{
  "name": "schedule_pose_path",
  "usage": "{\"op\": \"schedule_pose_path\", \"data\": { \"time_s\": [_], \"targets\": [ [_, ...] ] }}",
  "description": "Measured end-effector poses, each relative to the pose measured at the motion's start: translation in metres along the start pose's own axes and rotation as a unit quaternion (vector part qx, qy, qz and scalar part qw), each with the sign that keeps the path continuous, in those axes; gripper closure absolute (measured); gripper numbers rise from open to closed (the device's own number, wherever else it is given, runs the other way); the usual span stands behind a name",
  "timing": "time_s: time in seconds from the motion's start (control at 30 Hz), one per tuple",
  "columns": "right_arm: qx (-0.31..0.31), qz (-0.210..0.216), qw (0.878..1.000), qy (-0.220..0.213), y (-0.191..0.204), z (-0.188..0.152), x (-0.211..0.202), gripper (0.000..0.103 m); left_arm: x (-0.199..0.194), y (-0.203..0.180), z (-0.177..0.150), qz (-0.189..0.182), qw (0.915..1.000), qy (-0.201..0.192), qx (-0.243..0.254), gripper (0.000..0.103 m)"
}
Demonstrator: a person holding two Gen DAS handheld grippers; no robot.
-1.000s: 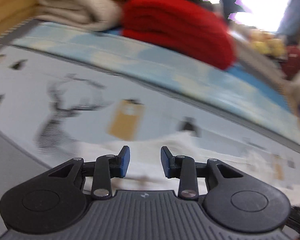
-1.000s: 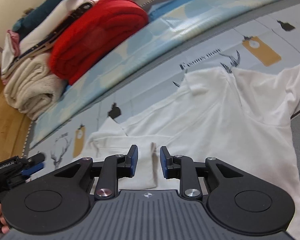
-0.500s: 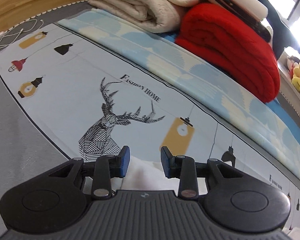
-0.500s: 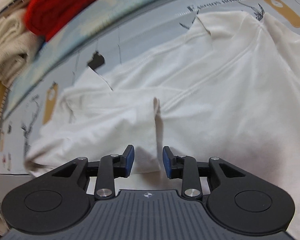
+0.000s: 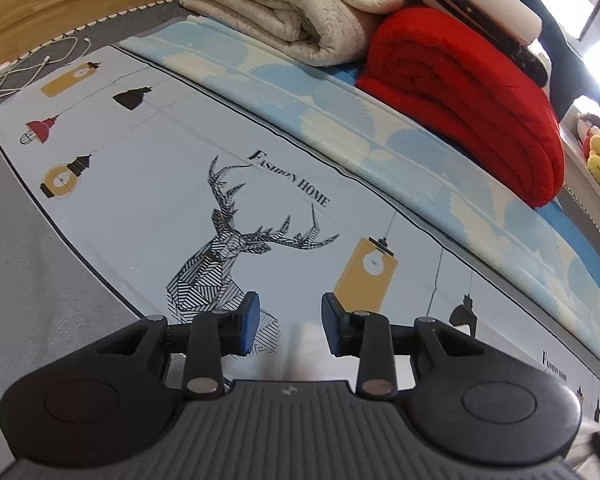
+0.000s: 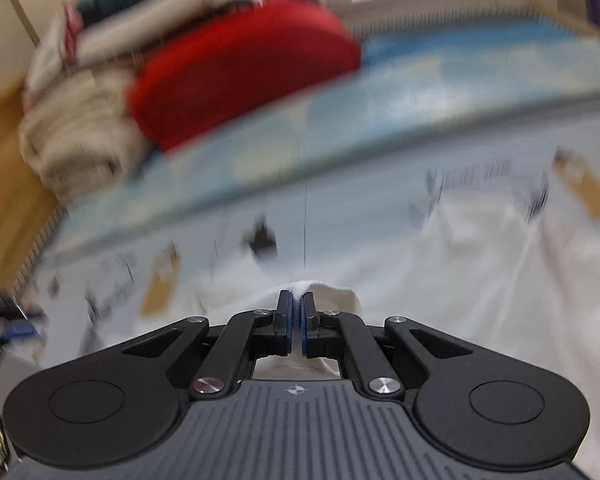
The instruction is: Fold small clothes
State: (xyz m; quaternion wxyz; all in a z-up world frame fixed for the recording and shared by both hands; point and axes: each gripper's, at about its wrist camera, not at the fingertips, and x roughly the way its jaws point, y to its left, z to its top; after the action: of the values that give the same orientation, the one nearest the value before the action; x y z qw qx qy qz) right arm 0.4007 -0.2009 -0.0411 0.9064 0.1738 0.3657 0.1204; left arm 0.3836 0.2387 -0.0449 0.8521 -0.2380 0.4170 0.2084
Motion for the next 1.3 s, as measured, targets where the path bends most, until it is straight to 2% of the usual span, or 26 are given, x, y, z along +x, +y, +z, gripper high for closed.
{"op": "schedule_pose_path", "data": {
  "time_s": [0.1, 0.17, 0.23, 0.3, 0.43, 0.53, 0.63, 0.9, 0.97, 1.03, 1.1, 1.2, 1.27, 1.3],
  "targets": [
    [0.022, -0.074, 0.997, -0.026, -0.038, 0.015, -0.020, 0.100, 0.003, -0.007, -0.003, -0.006, 0.9999, 0.006, 0.009, 0.065],
    [0.042, -0.147, 0.988, -0.013, -0.071, 0.018, -0.019, 0.100, 0.006, -0.015, -0.008, -0.011, 0.9997, 0.014, 0.019, 0.065],
    [0.081, -0.179, 0.980, -0.004, -0.101, 0.018, -0.019, 0.100, 0.009, -0.027, -0.014, -0.019, 0.9990, 0.022, 0.033, 0.064],
    [0.102, -0.175, 0.979, 0.002, -0.116, 0.020, -0.018, 0.100, 0.012, -0.039, -0.022, -0.031, 0.9977, 0.034, 0.051, 0.063],
    [0.095, -0.160, 0.983, 0.003, -0.116, 0.021, -0.017, 0.100, 0.023, -0.066, -0.044, -0.076, 0.9893, 0.077, 0.098, 0.062],
    [0.096, -0.153, 0.984, 0.008, -0.116, 0.020, -0.019, 0.100, 0.035, -0.074, -0.058, -0.073, 0.9845, 0.097, 0.127, 0.062],
    [0.097, -0.153, 0.983, 0.009, -0.114, 0.021, -0.019, 0.100, 0.045, -0.070, -0.063, -0.059, 0.9851, 0.108, 0.119, 0.062],
    [0.097, -0.153, 0.983, 0.017, -0.118, 0.023, -0.022, 0.100, 0.060, -0.077, -0.073, -0.074, 0.9800, 0.140, 0.120, 0.062],
    [0.099, -0.153, 0.983, 0.017, -0.120, 0.024, -0.022, 0.100, 0.062, -0.081, -0.076, -0.077, 0.9762, 0.151, 0.135, 0.062],
    [0.099, -0.152, 0.983, 0.015, -0.121, 0.025, -0.023, 0.100, 0.059, -0.087, -0.081, -0.095, 0.9690, 0.162, 0.161, 0.062],
    [0.099, -0.150, 0.984, 0.014, -0.121, 0.026, -0.024, 0.100, 0.053, -0.097, -0.091, -0.118, 0.9549, 0.168, 0.214, 0.057],
    [0.099, -0.146, 0.984, 0.016, -0.120, 0.027, -0.023, 0.100, 0.047, -0.112, -0.115, -0.124, 0.9231, 0.169, 0.322, 0.053],
    [0.100, -0.145, 0.984, 0.017, -0.120, 0.027, -0.023, 0.100, 0.048, -0.117, -0.135, -0.107, 0.8992, 0.171, 0.388, 0.053],
    [0.099, -0.144, 0.984, 0.017, -0.120, 0.028, -0.023, 0.100, 0.051, -0.116, -0.143, -0.093, 0.8924, 0.169, 0.408, 0.054]
  ]
}}
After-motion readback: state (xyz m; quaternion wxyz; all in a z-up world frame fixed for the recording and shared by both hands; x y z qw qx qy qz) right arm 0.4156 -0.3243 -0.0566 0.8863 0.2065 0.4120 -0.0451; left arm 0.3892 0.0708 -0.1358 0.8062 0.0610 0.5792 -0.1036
